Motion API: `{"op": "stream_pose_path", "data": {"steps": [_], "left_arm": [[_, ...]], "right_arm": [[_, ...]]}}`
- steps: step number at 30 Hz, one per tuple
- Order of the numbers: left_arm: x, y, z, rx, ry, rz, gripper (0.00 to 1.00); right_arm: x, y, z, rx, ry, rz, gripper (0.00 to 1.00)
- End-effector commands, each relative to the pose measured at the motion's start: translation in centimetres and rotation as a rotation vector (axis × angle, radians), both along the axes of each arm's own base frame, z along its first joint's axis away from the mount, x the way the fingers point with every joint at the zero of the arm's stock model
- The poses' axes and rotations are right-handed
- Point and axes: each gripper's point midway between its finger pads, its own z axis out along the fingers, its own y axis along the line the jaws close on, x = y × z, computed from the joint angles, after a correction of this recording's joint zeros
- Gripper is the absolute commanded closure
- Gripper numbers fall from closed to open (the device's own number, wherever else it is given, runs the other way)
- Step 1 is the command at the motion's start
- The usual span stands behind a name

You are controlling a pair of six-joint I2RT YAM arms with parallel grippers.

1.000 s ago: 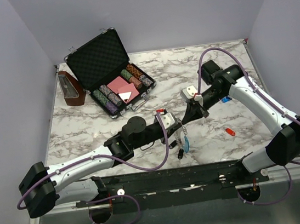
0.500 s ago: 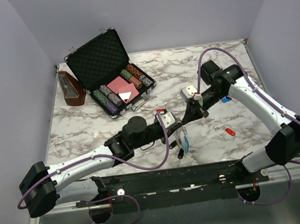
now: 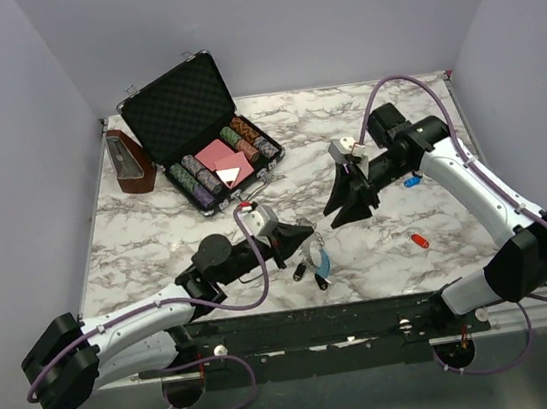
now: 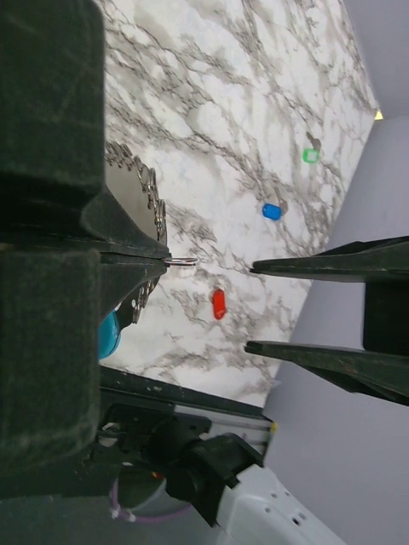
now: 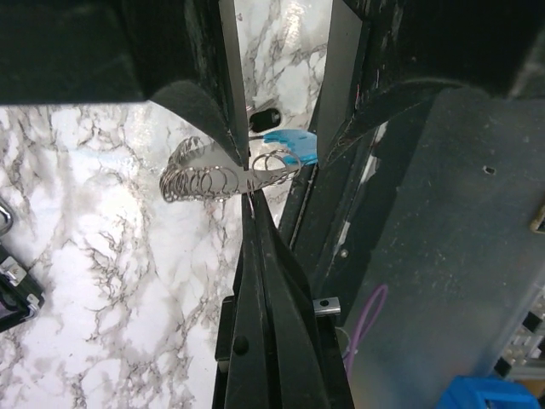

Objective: Put the keys on the keyring

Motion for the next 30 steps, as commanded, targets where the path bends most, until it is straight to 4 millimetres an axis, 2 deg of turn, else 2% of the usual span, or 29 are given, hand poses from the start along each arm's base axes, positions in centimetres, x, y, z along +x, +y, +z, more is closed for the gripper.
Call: {"op": "stream_pose_path", "data": {"steps": [1,7,11,21,30], "left_arm": [[-1.3,0.5,6.4,-0.268,-0.04,-0.053,1.0],[-1.7,0.2,6.7,-0.299,-0.028,-0.082,1.0],[-1.9,0.0,6.3,-0.275,-0.037,-0.098,1.0],[-1.6,0.0,6.4,-0.285,-0.013,-0.118,1.0],[-1.2,-0.1,6.2,-0.283,0.012,-0.109,1.0]], "right_arm": [[0.0,0.7,1.0,0.071,0.053,-0.007,0.54],[0.5,1.2,1.6,0.093,0.078,-0.008,0.54],[0.5,1.2,1.9,0.098,0.079,-0.005,0.54],[-1.8,2.1,1.5,0.094,0.051,0.075,0.62],[-2.0,2.4,0.9,0.068,0.043,0.088,0.83]]}}
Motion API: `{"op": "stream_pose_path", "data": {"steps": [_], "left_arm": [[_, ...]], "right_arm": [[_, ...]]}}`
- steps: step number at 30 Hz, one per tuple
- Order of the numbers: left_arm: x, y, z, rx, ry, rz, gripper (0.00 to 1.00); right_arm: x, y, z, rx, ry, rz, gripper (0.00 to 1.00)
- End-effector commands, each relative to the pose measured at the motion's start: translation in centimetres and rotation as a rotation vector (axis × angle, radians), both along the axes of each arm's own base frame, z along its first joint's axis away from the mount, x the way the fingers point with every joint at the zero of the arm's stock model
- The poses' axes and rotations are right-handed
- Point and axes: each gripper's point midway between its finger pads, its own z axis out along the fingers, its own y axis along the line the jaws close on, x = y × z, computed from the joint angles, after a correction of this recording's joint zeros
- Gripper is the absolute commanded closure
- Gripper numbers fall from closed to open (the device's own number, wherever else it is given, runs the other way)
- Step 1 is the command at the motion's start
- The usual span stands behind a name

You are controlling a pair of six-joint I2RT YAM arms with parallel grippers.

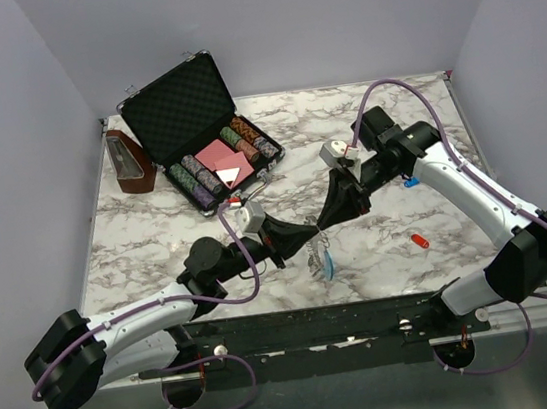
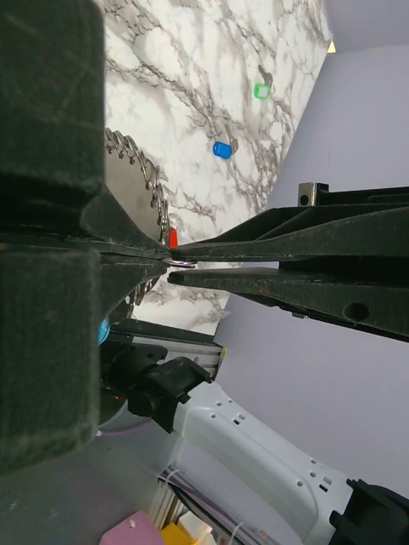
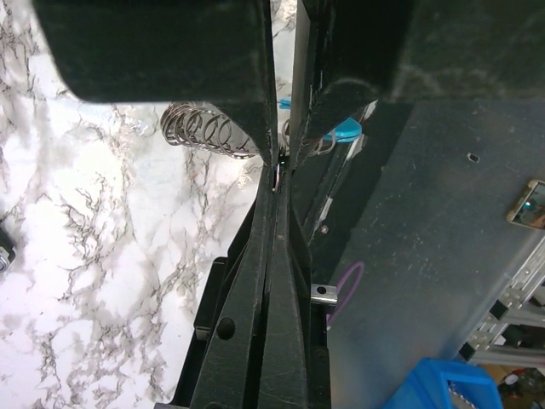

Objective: Put the keys on the keyring

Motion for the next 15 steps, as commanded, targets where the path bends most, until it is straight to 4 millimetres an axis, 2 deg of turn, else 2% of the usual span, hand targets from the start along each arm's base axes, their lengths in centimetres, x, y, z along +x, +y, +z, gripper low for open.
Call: {"op": "stream_pose_path", "data": {"steps": [1,5,10,11,13,15], "left_arm": [[0.16,0.19,2.41,-0.069,-0.033,0.001,1.0],[0.29,0.27,2.33,-0.068,-0.028,0.006,1.0],[0.28,0.23,2.23,-0.062,-0.021,0.003,1.0],[0.27,0.22,2.13,-0.056,-0.022,0.001,0.96],[0.22,0.16,2.06,-0.038,-0.025,-0.003,0.7],[0.09,0.15,1.97,-0.022,-0.036,-0.009,0.62]], "right_arm": [[-0.46,0.19,-0.01,-0.001,-0.001,0.017,0.84],[-0.43,0.12,-0.19,-0.008,-0.007,0.014,0.99],[-0.36,0.1,-0.17,-0.013,-0.011,0.009,0.99],[-0.31,0.07,-0.18,-0.015,-0.009,0.005,0.99],[-0.23,0.07,-0.26,-0.02,-0.007,0.002,0.99],[-0.2,0.08,-0.27,-0.021,-0.006,-0.001,0.99]]}}
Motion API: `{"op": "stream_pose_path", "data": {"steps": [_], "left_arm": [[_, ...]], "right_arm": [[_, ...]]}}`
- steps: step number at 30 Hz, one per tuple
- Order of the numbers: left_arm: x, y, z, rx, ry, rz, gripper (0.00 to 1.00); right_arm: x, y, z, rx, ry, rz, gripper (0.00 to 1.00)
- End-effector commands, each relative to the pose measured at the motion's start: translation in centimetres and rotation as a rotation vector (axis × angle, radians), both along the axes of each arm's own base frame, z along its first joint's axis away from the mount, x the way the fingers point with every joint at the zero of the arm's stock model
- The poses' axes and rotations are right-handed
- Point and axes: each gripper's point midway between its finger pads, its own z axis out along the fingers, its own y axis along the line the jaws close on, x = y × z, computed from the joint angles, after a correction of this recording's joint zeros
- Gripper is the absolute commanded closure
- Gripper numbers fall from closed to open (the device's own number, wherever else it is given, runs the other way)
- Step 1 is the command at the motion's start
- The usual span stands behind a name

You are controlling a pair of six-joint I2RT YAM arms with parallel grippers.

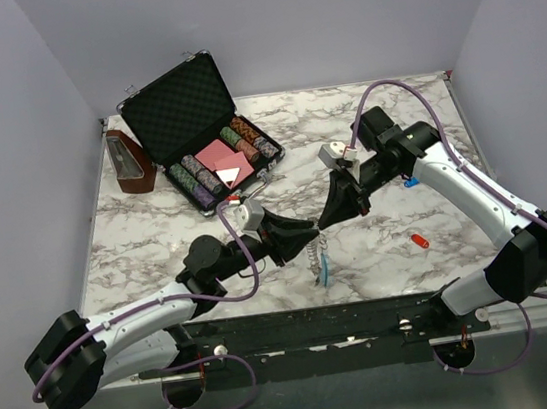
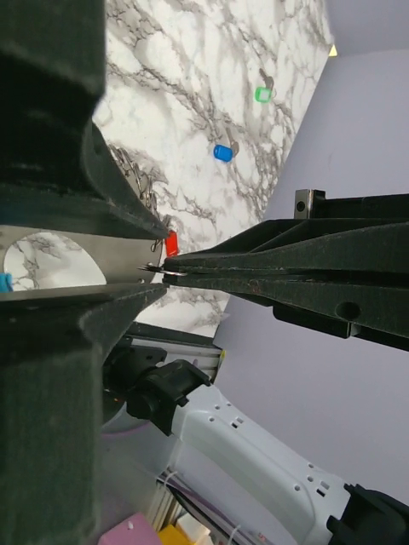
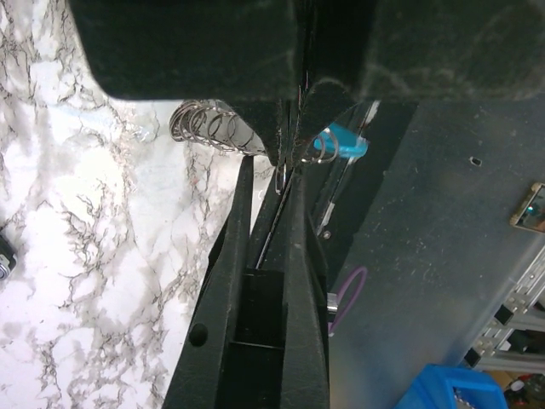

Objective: Put the keys on the keyring

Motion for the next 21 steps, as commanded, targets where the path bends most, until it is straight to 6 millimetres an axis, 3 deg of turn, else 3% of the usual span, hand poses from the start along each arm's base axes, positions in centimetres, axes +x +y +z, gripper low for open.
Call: {"op": "stream_pose_path", "data": {"steps": [1,6,21], "left_arm": [[0.0,0.2,2.1,-0.02,-0.058,-0.003,0.61],[0.0,0.3,2.3,-0.001,-0.084,-0.002,0.59],[-0.4,-0.1,0.6,0.098,-0.097,-0.04,0.65]], "right_arm": [[-0.4,0.1,0.0,-0.007,0.002,0.005,0.99],[-0.3,0.2,0.0,-0.006,0.004,0.005,0.99],[-0.4,0.2,0.2,-0.004,0.008,0.003,0.99]]}}
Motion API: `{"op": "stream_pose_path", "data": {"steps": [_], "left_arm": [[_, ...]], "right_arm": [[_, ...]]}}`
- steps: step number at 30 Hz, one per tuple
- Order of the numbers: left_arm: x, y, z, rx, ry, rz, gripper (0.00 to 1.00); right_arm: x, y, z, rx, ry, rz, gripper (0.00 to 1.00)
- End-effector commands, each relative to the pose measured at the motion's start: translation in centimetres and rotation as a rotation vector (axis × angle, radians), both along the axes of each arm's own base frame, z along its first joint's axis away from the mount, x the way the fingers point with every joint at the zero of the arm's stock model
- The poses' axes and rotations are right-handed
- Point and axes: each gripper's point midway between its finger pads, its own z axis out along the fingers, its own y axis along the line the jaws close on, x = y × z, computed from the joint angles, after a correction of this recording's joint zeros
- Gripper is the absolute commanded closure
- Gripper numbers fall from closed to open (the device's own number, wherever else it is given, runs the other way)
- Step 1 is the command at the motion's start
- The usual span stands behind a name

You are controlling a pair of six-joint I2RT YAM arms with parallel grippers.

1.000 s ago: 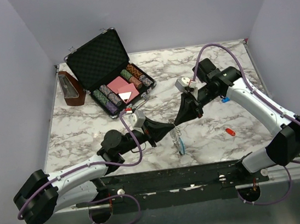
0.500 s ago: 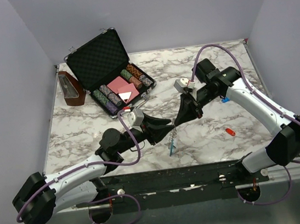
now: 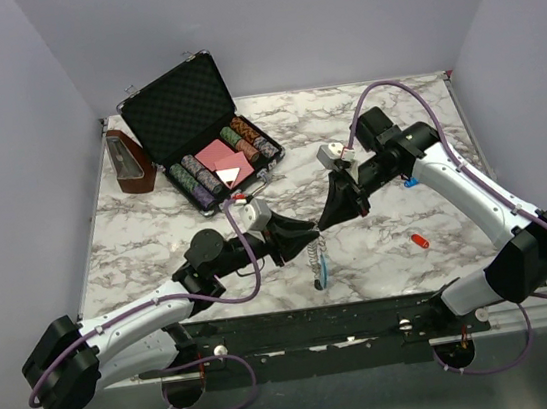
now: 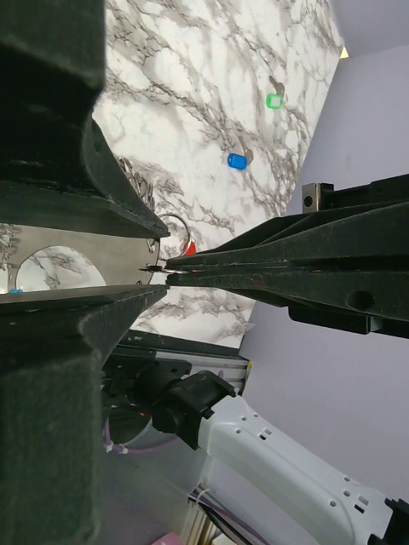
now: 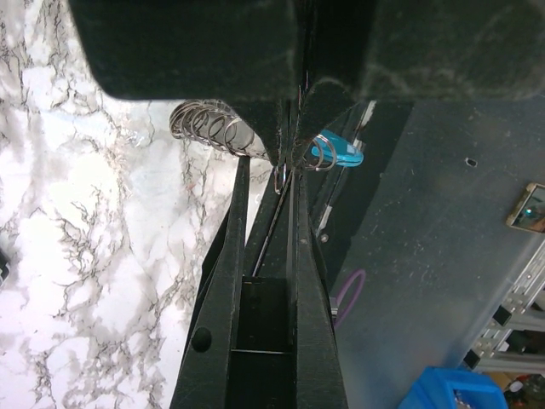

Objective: Put the keys on the keyring

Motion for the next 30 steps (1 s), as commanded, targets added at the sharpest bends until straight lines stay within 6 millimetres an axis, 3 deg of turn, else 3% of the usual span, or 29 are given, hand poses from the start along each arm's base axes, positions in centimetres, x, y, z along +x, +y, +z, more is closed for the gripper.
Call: {"op": "stream_pose_path", "data": {"steps": [1,13,15,17,24,28,30], "left_arm": [[-0.3,0.0,0.3,0.024,-0.038,-0.023,0.66],[-0.2,0.0,1.2,-0.002,-0.046,-0.017,0.74],[-0.2,0.0,1.2,-0.003,-0.044,-0.015,0.81],[-0.2,0.0,1.2,0.001,-0.046,-0.019,1.0],[-0.2,0.5,1.0,0.002,-0.064,0.0,1.0],[-1.1,1.3,0.5,0.016,-0.163,-0.015,1.0],[-2.2,2.1,0.2,0.016,-0.274,-0.038,1.0]], "right_arm": [[-0.2,0.2,0.4,0.019,-0.001,0.008,0.99],[-0.2,0.3,0.1,0.015,0.005,0.007,0.99],[-0.2,0.2,0.0,0.012,0.008,0.006,0.99],[-0.2,0.2,0.1,0.015,0.005,0.005,0.99],[-0.2,0.2,0.1,0.011,0.009,-0.001,0.98],[-0.4,0.1,0.7,0.014,0.015,-0.005,0.59],[-0.5,0.0,1.2,0.017,0.002,-0.005,0.49]]}}
